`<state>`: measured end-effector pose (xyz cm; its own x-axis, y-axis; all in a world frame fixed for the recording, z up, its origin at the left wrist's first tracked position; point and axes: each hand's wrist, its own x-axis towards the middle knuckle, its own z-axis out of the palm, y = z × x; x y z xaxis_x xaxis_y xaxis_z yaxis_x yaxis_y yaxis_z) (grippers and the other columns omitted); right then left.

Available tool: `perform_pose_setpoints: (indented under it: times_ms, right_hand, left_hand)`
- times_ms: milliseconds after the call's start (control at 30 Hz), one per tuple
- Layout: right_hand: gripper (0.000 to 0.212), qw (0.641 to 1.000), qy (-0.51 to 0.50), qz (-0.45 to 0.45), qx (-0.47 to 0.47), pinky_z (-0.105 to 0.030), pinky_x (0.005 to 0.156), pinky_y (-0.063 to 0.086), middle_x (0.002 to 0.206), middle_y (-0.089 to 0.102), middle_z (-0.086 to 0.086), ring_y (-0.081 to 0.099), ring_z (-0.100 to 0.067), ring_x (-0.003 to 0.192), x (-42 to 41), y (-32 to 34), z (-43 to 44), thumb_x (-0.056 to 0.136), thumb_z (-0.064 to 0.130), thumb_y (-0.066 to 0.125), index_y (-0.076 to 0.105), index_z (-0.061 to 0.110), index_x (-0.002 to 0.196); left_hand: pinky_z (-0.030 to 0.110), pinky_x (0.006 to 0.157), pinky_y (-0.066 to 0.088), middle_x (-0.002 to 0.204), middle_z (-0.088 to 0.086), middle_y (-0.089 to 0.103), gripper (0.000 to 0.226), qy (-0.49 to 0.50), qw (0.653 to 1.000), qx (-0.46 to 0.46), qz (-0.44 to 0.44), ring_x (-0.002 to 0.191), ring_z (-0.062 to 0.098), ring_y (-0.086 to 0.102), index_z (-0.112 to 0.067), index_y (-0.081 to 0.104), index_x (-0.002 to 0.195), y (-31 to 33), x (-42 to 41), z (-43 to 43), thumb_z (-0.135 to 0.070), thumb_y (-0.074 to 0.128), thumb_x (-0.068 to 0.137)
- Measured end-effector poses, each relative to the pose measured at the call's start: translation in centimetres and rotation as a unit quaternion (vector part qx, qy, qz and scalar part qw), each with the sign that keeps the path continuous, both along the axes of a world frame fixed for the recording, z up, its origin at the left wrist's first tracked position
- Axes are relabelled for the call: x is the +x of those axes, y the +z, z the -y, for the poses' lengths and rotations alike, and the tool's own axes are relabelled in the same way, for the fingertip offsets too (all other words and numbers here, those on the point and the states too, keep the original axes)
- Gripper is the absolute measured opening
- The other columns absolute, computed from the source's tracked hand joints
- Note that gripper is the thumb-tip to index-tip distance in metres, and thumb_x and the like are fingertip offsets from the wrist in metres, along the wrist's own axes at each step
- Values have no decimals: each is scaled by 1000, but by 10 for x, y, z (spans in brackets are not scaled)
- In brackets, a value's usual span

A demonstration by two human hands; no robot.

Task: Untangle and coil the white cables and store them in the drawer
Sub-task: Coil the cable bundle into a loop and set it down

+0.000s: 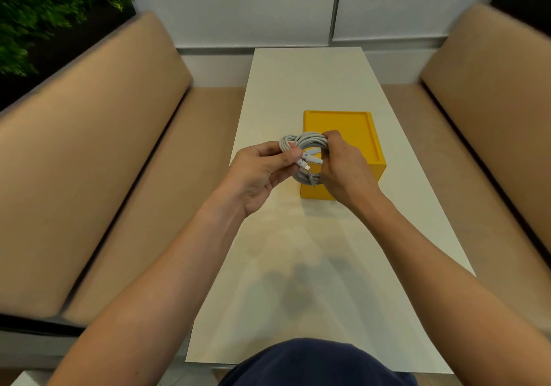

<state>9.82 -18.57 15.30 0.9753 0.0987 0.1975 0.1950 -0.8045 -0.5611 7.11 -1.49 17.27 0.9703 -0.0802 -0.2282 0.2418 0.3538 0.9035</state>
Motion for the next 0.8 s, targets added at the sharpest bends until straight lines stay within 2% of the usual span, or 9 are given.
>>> perform_pose_setpoints:
  times_ms: [100, 267, 333, 400, 500, 567, 633, 800]
  right_hand:
    - [22, 1000, 9, 0, 10, -49, 70, 53, 103, 61, -10, 58, -35, 87, 1, 5, -2, 103, 8, 42, 49, 11, 123]
    - [13, 999, 25, 8, 30, -54, 64, 57, 93, 62, -7, 62, -33, 75, 0, 5, -7, 108, 18, 40, 49, 17, 117]
    - [13, 999, 30, 7, 28, -54, 65, 57, 93, 62, -7, 62, -33, 75, 0, 6, -8, 108, 18, 40, 49, 16, 118]
    - [14, 999, 35, 7, 28, -54, 66, 57, 95, 61, -6, 62, -33, 76, -1, 8, -7, 108, 18, 40, 49, 16, 119]
    - [17, 999, 39, 8, 27, -54, 67, 58, 96, 59, -4, 63, -33, 77, -2, 9, -7, 108, 17, 40, 48, 15, 122]
    - [16, 999, 41, 4, 28, -54, 67, 58, 95, 60, -6, 63, -32, 76, -2, 9, -8, 108, 18, 40, 48, 15, 122]
    - [17, 998, 43, -3, 38, -53, 65, 59, 96, 62, -7, 63, -30, 75, -3, 9, -9, 109, 18, 40, 48, 14, 123]
    - [17, 997, 52, -1, 62, -39, 55, 54, 94, 62, -7, 65, -28, 72, -4, 11, -12, 108, 16, 40, 48, 13, 122]
  left_hand:
    - [19, 76, 59, 90, 6, 77, 11, 20, 999, -38, 11, 80, 12, 73, -5, 75, 95, 0, -2, 3, 3, 71, 89]
    - [18, 80, 60, 94, 5, 77, 11, 38, 980, -194, -18, 80, 8, 74, -4, 72, 98, 3, -5, 7, -4, 61, 99]
    - [18, 79, 60, 95, 5, 77, 11, 40, 979, -199, -12, 81, 8, 73, -5, 73, 99, 1, -6, 7, -4, 61, 99]
    - [19, 78, 60, 91, 4, 77, 10, 50, 988, -144, 18, 80, 8, 73, -6, 73, 99, -2, -7, 8, -2, 64, 97]
    - [29, 80, 60, 84, 2, 75, 11, 104, 989, 24, 99, 77, 14, 69, -9, 78, 94, -7, -9, 10, -1, 77, 87]
    - [36, 77, 62, 79, 1, 76, 11, 136, 971, 138, 141, 73, 17, 68, -13, 81, 90, -9, -10, 11, -8, 85, 81]
    - [34, 68, 60, 79, -2, 78, 14, 151, 947, 228, 166, 72, 14, 72, -16, 82, 91, -12, -10, 11, -18, 89, 78]
    - [41, 70, 58, 76, -4, 75, 14, 194, 888, 347, 233, 71, 16, 72, -23, 83, 84, -19, -10, 14, -32, 89, 76]
